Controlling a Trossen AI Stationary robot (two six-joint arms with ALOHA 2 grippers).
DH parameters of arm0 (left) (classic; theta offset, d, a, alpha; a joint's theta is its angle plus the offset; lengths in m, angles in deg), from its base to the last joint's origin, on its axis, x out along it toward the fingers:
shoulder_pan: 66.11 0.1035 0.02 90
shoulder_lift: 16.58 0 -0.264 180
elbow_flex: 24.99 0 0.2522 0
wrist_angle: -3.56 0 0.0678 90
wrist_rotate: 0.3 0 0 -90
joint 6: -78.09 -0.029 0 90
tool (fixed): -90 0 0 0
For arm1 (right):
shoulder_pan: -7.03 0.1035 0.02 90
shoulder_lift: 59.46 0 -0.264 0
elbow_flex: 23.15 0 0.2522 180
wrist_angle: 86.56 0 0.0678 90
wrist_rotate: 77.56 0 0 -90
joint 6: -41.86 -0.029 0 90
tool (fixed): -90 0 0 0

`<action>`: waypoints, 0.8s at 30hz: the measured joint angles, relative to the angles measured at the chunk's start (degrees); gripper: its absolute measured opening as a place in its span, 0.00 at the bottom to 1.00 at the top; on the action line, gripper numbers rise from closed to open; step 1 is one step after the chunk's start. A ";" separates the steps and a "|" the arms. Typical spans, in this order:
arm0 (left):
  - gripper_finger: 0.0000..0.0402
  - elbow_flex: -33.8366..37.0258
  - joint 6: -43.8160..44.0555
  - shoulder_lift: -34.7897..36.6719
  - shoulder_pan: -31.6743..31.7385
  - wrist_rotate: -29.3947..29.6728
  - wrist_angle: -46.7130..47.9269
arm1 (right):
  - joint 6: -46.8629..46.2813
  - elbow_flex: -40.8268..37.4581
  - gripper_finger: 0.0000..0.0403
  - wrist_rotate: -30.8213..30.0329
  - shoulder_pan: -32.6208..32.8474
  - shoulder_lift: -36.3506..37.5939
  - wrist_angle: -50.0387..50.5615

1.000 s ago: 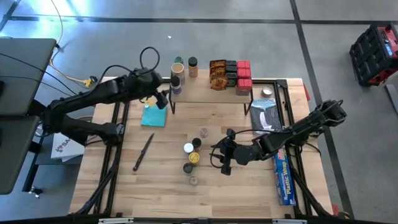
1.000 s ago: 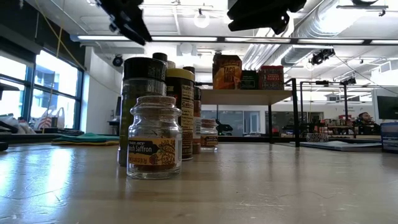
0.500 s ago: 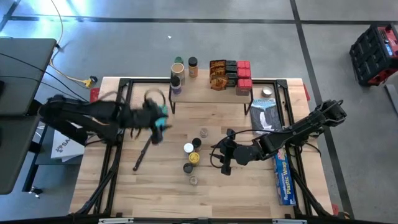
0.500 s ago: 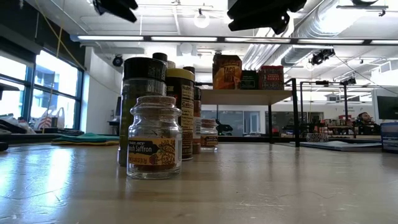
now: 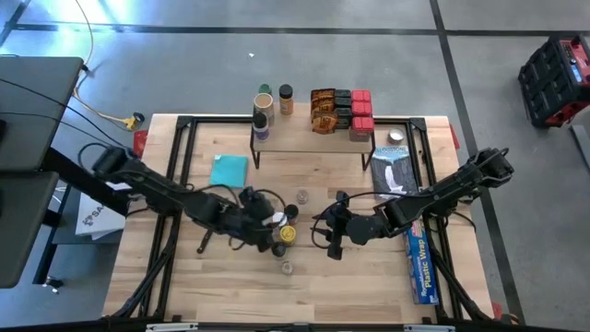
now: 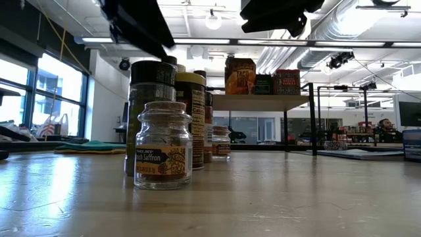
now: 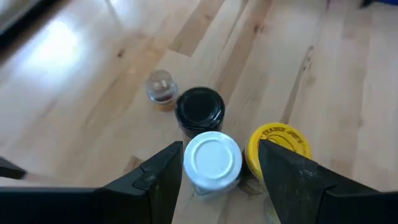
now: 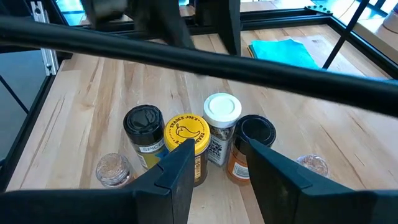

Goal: Shelf spices
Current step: Put the white seasoning bottle on the shelf

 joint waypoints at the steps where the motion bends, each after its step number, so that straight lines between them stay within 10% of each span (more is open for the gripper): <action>1: 0.50 0.15 0.55 -1.26 0.28 -0.24 -0.92 | 0.00 0.00 0.35 -0.02 -0.02 0.00 0.00; 24: 0.50 0.17 -5.18 0.17 3.42 0.40 9.92 | 0.27 0.02 0.35 -0.02 -0.02 0.00 0.09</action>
